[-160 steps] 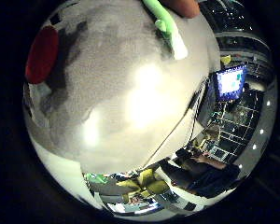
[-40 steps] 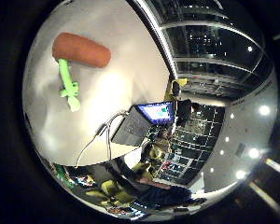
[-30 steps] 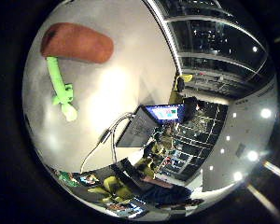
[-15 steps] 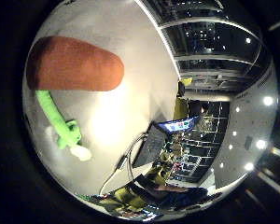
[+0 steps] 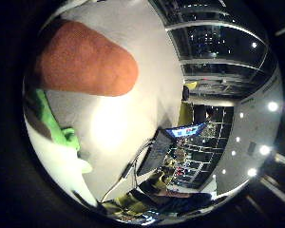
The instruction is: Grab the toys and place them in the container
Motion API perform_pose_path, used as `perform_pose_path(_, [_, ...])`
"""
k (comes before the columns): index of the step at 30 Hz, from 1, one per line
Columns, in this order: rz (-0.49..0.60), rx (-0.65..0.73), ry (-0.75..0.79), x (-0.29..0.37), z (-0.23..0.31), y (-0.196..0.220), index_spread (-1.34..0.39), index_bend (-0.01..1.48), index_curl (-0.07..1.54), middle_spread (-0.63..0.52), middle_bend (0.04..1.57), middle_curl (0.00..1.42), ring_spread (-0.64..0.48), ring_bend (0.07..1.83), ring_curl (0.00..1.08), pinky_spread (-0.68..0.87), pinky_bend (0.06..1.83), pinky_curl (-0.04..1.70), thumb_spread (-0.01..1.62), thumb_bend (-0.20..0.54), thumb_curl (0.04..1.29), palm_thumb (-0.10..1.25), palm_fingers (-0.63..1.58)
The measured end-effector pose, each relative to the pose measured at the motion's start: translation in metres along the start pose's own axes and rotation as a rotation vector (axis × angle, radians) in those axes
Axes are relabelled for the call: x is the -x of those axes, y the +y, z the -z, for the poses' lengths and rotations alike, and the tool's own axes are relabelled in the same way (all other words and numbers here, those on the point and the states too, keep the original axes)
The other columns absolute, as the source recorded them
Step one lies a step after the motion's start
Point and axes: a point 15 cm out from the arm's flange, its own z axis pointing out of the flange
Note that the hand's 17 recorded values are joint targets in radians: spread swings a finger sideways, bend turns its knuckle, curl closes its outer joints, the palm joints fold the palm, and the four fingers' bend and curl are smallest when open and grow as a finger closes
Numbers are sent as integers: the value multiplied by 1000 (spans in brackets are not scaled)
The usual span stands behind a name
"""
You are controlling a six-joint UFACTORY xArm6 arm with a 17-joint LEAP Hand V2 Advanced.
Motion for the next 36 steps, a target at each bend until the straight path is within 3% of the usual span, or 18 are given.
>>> perform_pose_path(1, [-1,-1,4,-6,2,2,-453,450,377,-249,792,489,-272,940,417,-403,793,364,910,-26,328,624,1461])
perform_pose_path(3, [-3,2,10,-14,5,7,-437,538,416,-239,837,505,-268,976,431,-428,828,382,917,-28,326,622,1469])
perform_pose_path(6, [-15,22,9,-25,3,21,-334,828,546,-192,994,564,-236,1103,480,-389,995,461,937,-25,331,638,1475])
perform_pose_path(10, [-64,38,30,-59,26,41,-255,1002,618,-150,1144,610,-202,1259,533,-316,1156,559,958,-15,345,700,1361])
perform_pose_path(18, [-161,160,-16,-75,113,89,-202,1118,646,-114,1244,620,-169,1365,564,-243,1260,667,968,-15,392,840,1268])
perform_pose_path(22, [-200,242,-62,-61,186,121,-195,1143,646,-108,1267,615,-167,1387,566,-226,1258,701,972,-18,400,865,1249])
perform_pose_path(27, [-207,193,-93,-26,283,140,-188,1166,641,-105,1292,608,-167,1403,564,-214,1248,757,987,-22,405,871,1233])
perform_pose_path(31, [-150,106,-120,36,345,142,-186,1174,635,-104,1297,600,-166,1413,561,-211,1229,793,996,-20,408,881,1229])
perform_pose_path(36, [-51,32,-190,135,394,112,-184,1176,624,-101,1307,588,-165,1423,557,-206,1204,844,991,-21,418,897,1229])
